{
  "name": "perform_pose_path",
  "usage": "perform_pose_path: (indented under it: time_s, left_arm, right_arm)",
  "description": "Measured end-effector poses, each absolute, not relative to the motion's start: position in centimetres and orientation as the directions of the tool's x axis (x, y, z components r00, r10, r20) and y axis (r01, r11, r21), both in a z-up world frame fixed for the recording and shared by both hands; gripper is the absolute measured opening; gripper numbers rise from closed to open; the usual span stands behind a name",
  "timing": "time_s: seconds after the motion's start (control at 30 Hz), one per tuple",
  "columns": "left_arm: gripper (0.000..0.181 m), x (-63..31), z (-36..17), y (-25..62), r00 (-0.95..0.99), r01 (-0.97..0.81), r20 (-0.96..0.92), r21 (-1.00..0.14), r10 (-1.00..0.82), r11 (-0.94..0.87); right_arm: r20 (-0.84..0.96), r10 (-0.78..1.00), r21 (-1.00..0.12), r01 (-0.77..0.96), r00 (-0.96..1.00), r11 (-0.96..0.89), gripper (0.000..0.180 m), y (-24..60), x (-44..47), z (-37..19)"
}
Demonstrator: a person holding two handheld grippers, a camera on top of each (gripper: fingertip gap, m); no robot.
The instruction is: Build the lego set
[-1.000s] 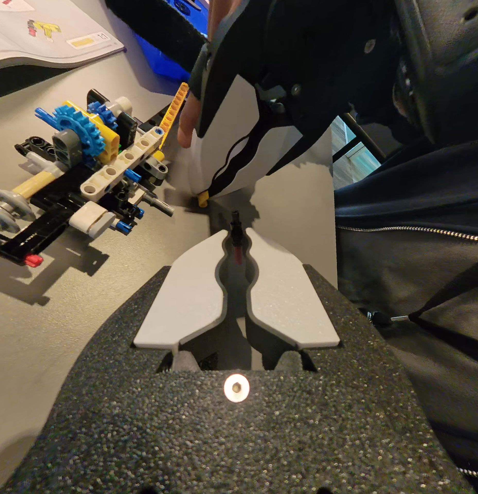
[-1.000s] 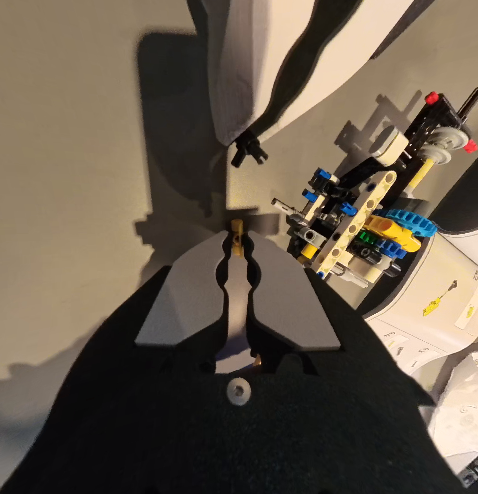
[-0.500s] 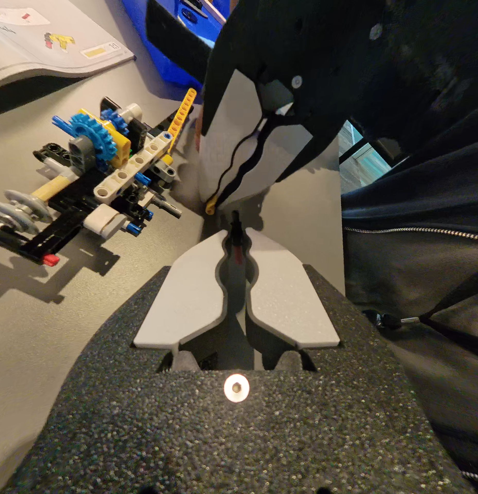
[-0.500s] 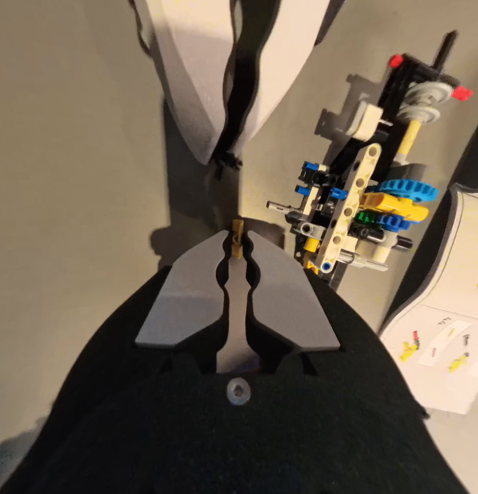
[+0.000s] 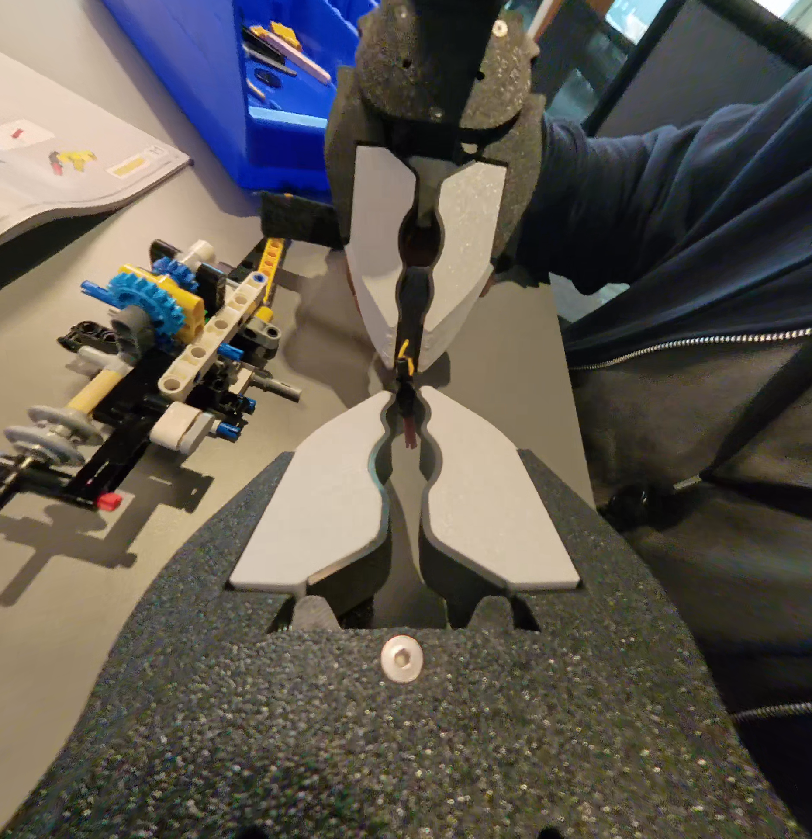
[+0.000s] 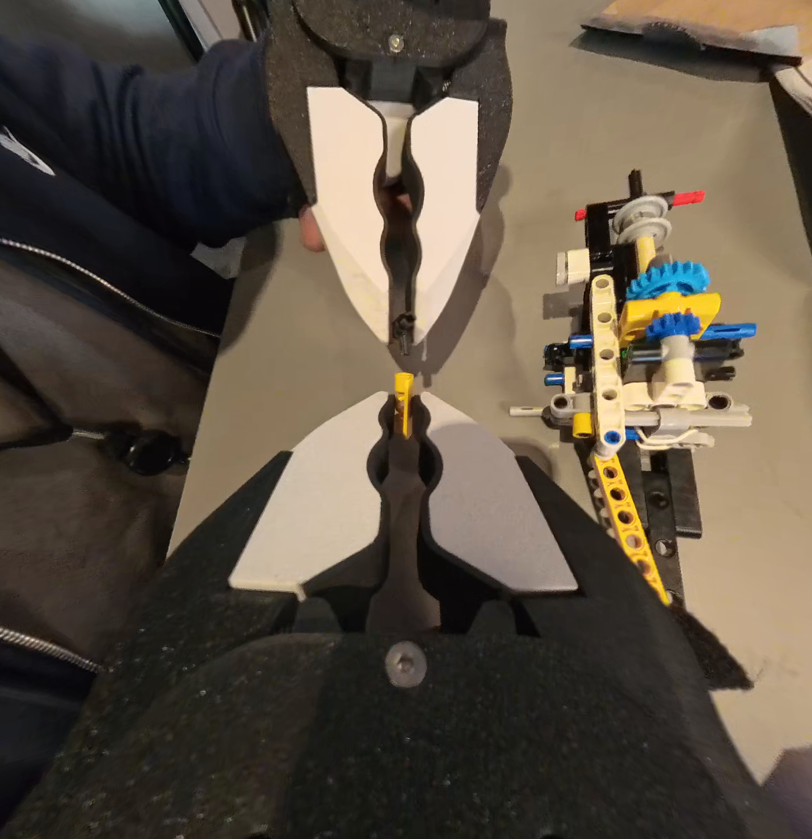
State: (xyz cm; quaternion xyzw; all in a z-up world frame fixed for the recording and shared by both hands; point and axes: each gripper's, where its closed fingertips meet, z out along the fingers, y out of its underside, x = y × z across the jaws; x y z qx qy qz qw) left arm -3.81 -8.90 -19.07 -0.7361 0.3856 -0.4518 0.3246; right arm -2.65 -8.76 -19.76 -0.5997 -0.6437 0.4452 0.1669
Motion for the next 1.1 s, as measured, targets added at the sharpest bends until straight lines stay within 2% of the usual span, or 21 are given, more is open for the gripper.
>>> perform_pose_path:
  time_s: [0.3,0.8,1.1]
  left_arm:
    - [0.007,-2.5,-20.2,-9.4,0.23,-0.39,0.381,-0.807,-0.895,-0.444]
    - [0.007,-2.0,-21.1,-10.3,0.187,-0.48,0.364,-0.777,-0.913,-0.408]
    - [0.007,-2.0,-22.2,-10.9,0.201,-0.624,0.338,-0.679,-0.919,-0.386]
  right_arm:
    - [-0.351,0.893,-0.771,0.628,-0.282,-0.104,0.007,-9.5,-1.9,-20.7]
    - [-0.368,0.873,-0.752,0.655,-0.32,-0.077,0.007,-10.2,-1.5,-21.3]
    - [-0.352,0.876,-0.702,0.712,-0.329,-0.015,0.006,-10.8,-1.4,-22.5]
